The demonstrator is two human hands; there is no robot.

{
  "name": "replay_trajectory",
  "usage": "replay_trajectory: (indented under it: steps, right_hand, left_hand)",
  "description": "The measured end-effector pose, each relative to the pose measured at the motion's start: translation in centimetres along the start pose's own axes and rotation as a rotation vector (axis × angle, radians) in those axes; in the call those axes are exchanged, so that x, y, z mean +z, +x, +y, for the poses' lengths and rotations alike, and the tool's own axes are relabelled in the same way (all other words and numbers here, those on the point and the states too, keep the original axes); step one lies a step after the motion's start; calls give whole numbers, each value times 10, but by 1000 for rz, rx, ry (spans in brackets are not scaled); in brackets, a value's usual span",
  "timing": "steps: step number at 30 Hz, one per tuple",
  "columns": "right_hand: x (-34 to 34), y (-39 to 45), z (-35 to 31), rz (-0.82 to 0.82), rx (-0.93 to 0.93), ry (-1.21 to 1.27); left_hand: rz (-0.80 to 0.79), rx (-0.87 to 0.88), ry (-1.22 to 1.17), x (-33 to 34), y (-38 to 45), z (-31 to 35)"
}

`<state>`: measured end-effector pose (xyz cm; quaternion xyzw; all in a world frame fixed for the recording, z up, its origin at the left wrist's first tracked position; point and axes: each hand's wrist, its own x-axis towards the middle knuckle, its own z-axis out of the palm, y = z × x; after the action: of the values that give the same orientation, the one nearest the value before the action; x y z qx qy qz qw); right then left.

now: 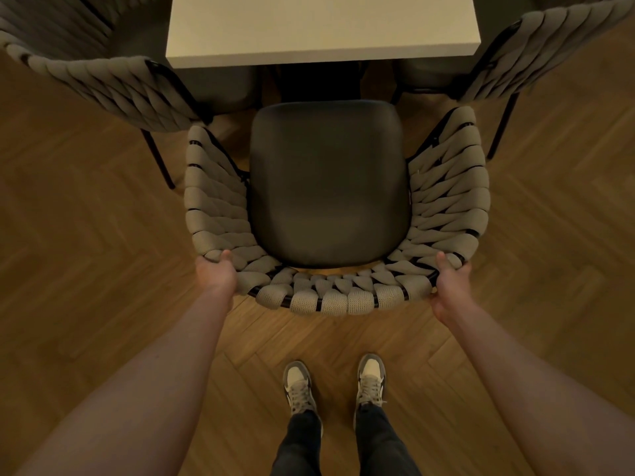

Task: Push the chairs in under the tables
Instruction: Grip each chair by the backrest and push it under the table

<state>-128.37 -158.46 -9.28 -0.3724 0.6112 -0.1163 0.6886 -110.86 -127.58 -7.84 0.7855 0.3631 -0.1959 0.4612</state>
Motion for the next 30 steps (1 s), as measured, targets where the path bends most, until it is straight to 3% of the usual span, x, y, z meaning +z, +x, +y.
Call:
replay_trajectory:
  steps: [30]
  right_hand:
    - [-1, 4, 12, -33, -7, -63]
  left_hand:
    - [82, 56, 147, -4, -9, 5]
